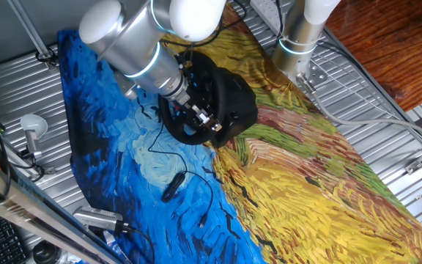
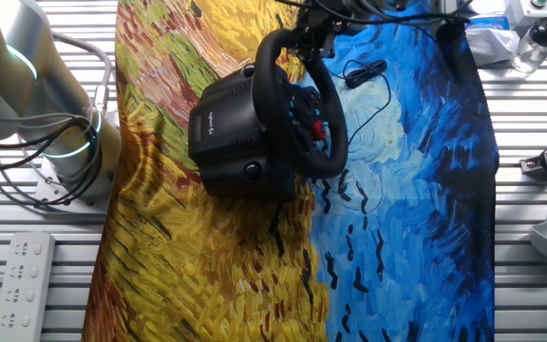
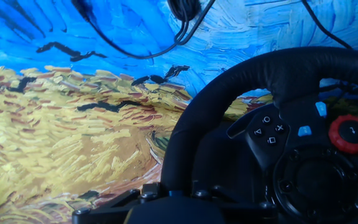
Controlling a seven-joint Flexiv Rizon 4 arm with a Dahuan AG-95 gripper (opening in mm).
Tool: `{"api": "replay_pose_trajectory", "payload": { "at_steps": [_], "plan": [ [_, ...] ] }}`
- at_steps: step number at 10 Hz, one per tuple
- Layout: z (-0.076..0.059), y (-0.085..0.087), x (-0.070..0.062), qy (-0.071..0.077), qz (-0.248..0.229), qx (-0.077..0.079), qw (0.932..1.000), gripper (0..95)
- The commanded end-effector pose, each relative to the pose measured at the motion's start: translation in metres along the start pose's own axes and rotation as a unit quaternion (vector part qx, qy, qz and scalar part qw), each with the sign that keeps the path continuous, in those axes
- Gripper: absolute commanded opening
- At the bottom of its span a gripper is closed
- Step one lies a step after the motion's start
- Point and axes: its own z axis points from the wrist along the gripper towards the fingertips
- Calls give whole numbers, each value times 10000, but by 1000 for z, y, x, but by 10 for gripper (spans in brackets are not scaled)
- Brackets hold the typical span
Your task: Rotate the steering wheel 90 degrees clockwise
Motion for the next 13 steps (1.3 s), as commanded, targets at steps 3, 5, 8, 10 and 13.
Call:
{"api": "replay_pose_trajectory", "payload": {
  "at_steps": [3, 5, 8, 10, 13],
  "plan": [
    [1, -1, -4, -45, 82, 10, 10000, 0],
    [1, 0, -6, -60, 116, 48, 9999, 0],
    [4, -2, -9, -89, 135, 123, 9998, 0],
    [3, 0, -11, -91, 196, 120, 9997, 0],
    [5, -1, -15, -142, 265, 254, 9992, 0]
  ]
}}
